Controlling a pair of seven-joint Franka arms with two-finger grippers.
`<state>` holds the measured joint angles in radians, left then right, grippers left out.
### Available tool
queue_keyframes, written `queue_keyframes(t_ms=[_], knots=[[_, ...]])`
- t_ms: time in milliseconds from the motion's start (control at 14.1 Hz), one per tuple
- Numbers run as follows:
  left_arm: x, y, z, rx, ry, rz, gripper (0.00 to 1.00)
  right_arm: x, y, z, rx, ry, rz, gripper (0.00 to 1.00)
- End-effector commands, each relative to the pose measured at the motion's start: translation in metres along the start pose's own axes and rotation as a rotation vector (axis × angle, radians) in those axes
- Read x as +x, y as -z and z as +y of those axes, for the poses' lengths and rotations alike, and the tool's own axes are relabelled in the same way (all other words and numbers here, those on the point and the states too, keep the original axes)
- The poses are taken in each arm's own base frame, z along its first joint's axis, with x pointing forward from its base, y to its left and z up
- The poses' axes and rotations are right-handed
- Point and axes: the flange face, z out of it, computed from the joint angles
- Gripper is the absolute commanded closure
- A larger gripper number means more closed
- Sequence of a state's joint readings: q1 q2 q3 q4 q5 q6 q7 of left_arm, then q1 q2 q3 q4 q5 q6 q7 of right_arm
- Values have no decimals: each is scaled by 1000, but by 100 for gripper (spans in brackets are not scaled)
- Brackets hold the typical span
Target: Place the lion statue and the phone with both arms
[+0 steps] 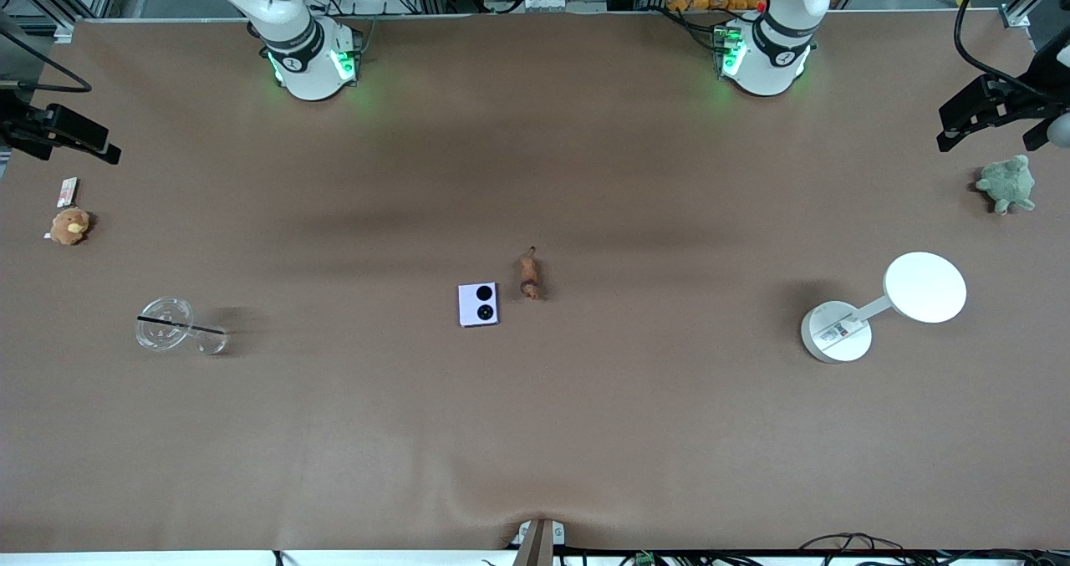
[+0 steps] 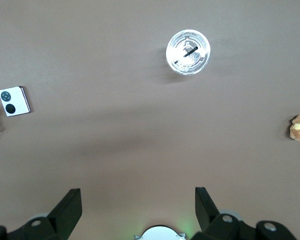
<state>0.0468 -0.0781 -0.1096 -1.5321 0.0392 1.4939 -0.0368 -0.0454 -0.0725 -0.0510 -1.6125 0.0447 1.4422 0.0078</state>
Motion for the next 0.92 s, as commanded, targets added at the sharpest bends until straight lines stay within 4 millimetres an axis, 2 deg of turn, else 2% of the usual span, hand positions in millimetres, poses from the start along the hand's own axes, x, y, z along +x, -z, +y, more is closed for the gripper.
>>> queue_keyframes(t_ms=[0, 355, 497, 852], knots=[[-1, 4, 0, -32, 2, -13, 0, -2, 6, -1, -11, 11, 4, 0], [-2, -3, -2, -30, 8, -52, 0, -3, 10, 0, -11, 9, 14, 0], [0, -6, -12, -34, 24, -60, 0, -3, 13, 1, -11, 7, 21, 0], [0, -10, -11, -69, 29, -69, 0, -2, 14, 2, -12, 6, 26, 0]])
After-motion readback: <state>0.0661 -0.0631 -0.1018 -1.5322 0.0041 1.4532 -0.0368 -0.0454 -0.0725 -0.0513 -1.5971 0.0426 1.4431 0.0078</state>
